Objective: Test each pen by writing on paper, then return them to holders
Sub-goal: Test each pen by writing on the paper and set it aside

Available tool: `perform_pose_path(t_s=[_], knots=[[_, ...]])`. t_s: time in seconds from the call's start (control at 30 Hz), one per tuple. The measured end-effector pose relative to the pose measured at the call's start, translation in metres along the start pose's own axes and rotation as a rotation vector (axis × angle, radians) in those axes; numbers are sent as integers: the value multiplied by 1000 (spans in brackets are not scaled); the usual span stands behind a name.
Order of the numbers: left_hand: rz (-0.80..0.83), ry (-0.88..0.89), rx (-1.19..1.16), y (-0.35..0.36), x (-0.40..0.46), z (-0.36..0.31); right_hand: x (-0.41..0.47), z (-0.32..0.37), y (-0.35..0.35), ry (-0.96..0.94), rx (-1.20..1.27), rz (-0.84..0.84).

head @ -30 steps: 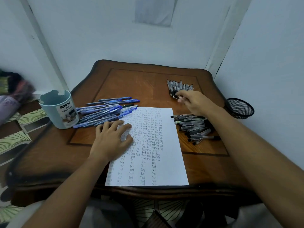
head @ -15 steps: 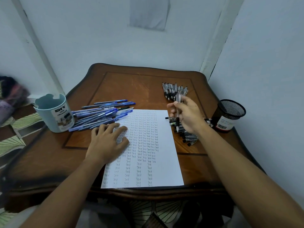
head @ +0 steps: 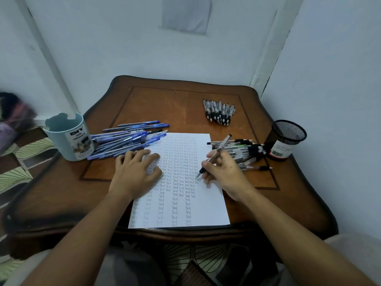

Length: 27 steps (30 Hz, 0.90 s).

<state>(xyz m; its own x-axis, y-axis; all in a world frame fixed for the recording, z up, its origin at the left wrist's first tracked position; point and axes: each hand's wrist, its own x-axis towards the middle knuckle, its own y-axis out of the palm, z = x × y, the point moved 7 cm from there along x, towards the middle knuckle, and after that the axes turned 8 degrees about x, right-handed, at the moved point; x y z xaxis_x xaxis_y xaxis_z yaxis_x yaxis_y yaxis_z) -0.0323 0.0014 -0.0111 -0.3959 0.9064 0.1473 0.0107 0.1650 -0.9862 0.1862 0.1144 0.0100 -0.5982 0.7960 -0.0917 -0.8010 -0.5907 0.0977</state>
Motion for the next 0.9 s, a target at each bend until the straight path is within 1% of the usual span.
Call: perform_pose_path(t_s=[0.13,0.3,0.47,0.8,0.9], knots=[[12,3,5,0,0,-1,-7,-15,4,3,58,40],[9,3,8,-1,0,-1,-14,-19,2,-48,-1,41],[11,8,8,0,-1,0,-18,-19,3,-53,-42,70],[15,1,9,1,-1,0,-19,-19,9,-105,-159,73],[18,-4,9,0,-1,0,-18,-20,9,-101,-156,81]])
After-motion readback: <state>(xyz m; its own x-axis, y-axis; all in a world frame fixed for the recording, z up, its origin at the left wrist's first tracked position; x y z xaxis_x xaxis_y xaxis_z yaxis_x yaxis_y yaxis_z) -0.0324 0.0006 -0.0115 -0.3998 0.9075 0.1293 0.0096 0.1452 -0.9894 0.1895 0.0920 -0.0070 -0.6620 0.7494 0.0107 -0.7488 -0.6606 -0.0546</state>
